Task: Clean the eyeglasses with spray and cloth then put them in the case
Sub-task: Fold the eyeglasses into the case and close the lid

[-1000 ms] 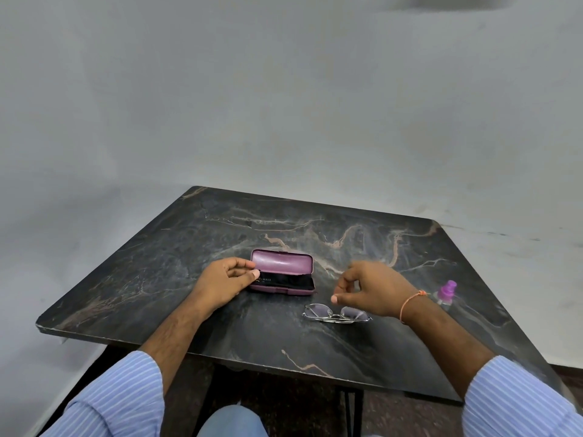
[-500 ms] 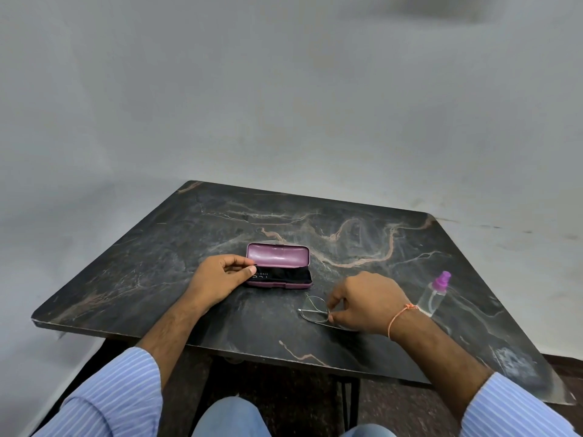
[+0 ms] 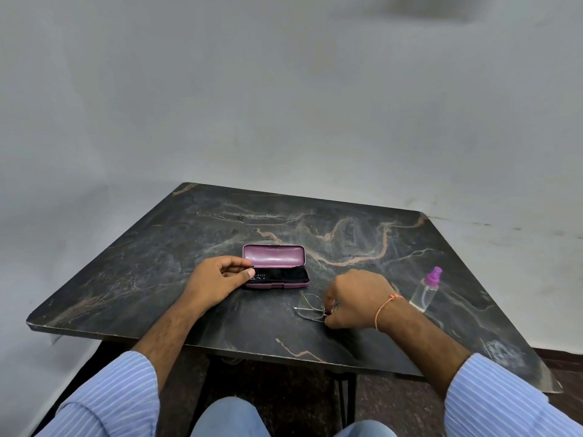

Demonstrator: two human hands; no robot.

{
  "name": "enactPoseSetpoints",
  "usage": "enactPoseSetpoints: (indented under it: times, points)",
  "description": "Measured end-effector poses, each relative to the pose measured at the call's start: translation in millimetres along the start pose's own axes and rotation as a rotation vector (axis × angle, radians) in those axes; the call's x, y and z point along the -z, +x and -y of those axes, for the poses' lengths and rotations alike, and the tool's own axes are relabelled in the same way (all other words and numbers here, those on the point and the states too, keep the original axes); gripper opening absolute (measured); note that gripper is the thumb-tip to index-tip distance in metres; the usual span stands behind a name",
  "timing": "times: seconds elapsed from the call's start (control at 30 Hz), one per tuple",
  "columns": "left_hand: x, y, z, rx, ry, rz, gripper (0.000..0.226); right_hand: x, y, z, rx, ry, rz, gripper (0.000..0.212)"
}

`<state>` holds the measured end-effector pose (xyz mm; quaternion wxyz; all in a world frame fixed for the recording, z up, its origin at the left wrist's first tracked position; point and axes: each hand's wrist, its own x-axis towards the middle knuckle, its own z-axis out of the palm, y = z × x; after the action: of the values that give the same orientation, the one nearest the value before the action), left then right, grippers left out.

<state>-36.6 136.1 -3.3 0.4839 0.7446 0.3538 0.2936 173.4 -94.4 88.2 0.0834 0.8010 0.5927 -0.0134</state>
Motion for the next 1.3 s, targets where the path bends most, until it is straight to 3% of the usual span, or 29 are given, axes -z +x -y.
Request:
enactPoseSetpoints:
  times: [0.33,0.57,0.7,0.9,1.13,1.3]
  points:
    - [-0.5,-14.8,-4.3,-0.053,0.169,0.067,0.032,2.0,10.4,-3.8,-0.041,0.242,0.14,0.021]
    - [-0.8,-17.4,-5.8,-0.057,0.228,0.053,0.033,-4.7,5.1,-10.4,-0.063,0.427,0.123,0.012]
    - [-0.9,-19.0,-8.1,-0.045,0.235,0.051,0.033,-11.7,1.0,-15.7,-0.128,0.829,0.106,0.015]
    - [-8.2,-22.7,-9.6,-0.045,0.222,0.04,0.037,-17.9,-2.7,-3.7,-0.365,1.526,-0.061,0.023]
    - [-11.0,-24.6,-8.4,-0.042,0.159,0.013,0.058,-19.3,10.5,34.2,-0.549,1.832,-0.08,0.034]
    - [-10.9,-26.4,-14.5,-0.06,0.151,0.03,0.082,-18.6,22.6,63.5,-0.637,2.047,-0.126,0.021]
